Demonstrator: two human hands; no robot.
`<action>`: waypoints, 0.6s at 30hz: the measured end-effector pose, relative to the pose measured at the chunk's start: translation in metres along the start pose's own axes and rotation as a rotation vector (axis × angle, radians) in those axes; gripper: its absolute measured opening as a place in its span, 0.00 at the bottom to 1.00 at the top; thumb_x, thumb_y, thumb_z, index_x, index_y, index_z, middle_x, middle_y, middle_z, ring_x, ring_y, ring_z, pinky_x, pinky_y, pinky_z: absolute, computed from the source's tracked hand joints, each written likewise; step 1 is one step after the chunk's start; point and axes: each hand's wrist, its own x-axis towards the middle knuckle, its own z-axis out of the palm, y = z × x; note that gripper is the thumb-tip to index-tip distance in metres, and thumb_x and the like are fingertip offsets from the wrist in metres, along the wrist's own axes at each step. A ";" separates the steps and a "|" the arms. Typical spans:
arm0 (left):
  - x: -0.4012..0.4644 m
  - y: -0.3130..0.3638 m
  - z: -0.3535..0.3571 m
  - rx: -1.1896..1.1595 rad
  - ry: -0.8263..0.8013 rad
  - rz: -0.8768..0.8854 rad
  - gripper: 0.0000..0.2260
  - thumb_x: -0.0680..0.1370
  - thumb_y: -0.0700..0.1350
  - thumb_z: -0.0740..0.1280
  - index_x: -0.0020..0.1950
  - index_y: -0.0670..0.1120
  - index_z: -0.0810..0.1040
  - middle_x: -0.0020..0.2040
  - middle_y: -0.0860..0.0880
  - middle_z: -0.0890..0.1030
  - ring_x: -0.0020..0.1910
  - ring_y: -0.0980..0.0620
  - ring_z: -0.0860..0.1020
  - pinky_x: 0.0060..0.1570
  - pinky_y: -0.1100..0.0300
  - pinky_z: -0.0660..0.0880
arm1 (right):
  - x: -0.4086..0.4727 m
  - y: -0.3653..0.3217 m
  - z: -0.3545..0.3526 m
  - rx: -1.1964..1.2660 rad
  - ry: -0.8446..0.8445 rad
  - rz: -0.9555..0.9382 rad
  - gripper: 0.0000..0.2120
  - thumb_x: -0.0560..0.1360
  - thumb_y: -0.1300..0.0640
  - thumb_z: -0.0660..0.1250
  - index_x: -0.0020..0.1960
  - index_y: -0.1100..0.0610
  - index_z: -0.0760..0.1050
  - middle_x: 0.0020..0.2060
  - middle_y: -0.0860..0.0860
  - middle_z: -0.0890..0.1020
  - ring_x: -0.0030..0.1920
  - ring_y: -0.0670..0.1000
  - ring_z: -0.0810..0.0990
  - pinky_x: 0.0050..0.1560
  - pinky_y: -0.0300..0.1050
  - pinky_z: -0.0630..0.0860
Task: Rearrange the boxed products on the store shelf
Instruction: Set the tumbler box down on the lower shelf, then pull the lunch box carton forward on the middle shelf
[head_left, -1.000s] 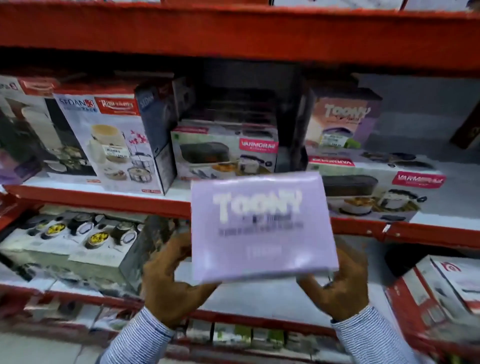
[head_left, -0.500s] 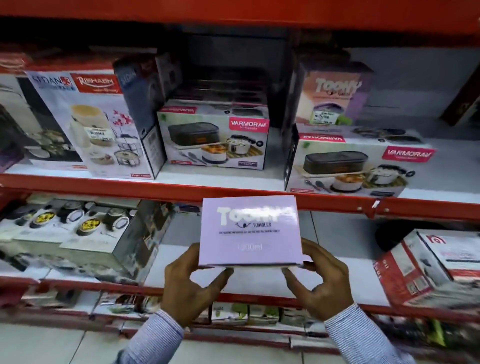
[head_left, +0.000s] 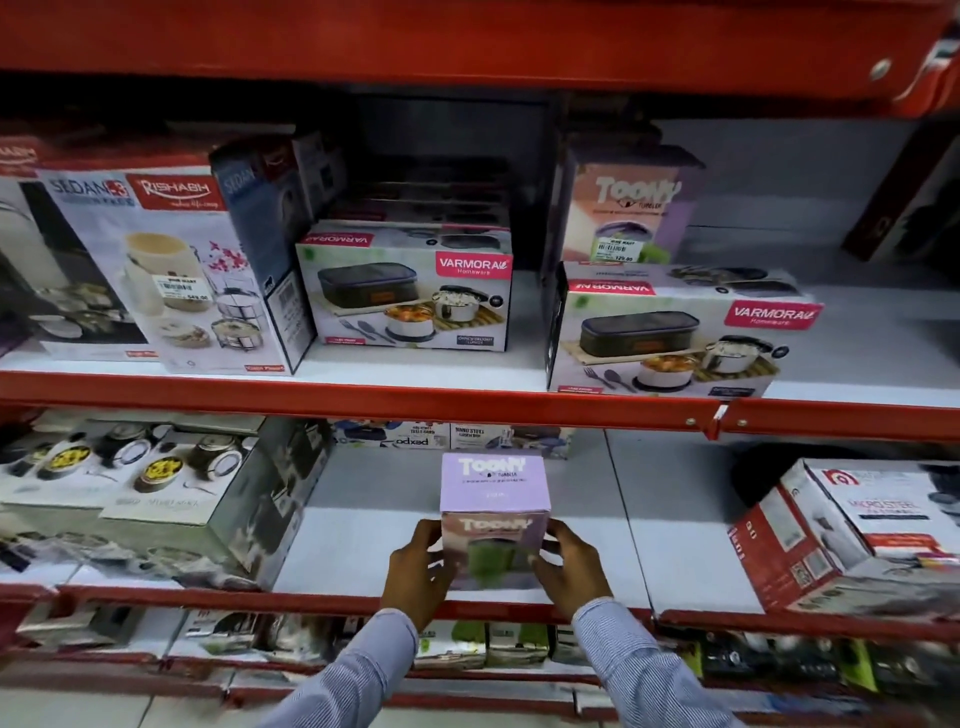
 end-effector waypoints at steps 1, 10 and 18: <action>0.001 -0.004 0.001 0.021 -0.021 -0.008 0.19 0.76 0.34 0.70 0.64 0.46 0.73 0.62 0.44 0.83 0.57 0.43 0.84 0.41 0.79 0.75 | -0.001 0.004 -0.001 -0.001 -0.010 0.000 0.23 0.74 0.65 0.67 0.68 0.55 0.70 0.61 0.51 0.79 0.65 0.54 0.78 0.54 0.31 0.75; -0.014 0.038 -0.044 0.490 0.365 0.416 0.33 0.76 0.44 0.59 0.82 0.47 0.55 0.83 0.43 0.54 0.83 0.41 0.52 0.80 0.44 0.49 | -0.024 -0.058 -0.062 -0.251 0.389 -0.426 0.30 0.77 0.54 0.64 0.76 0.48 0.57 0.78 0.47 0.60 0.76 0.46 0.61 0.73 0.37 0.59; 0.015 0.182 -0.065 0.463 0.444 0.777 0.34 0.78 0.54 0.59 0.81 0.39 0.57 0.83 0.38 0.55 0.83 0.38 0.51 0.80 0.37 0.51 | -0.001 -0.125 -0.144 -0.392 0.850 -0.488 0.35 0.76 0.44 0.58 0.78 0.57 0.54 0.80 0.57 0.53 0.80 0.55 0.48 0.79 0.56 0.50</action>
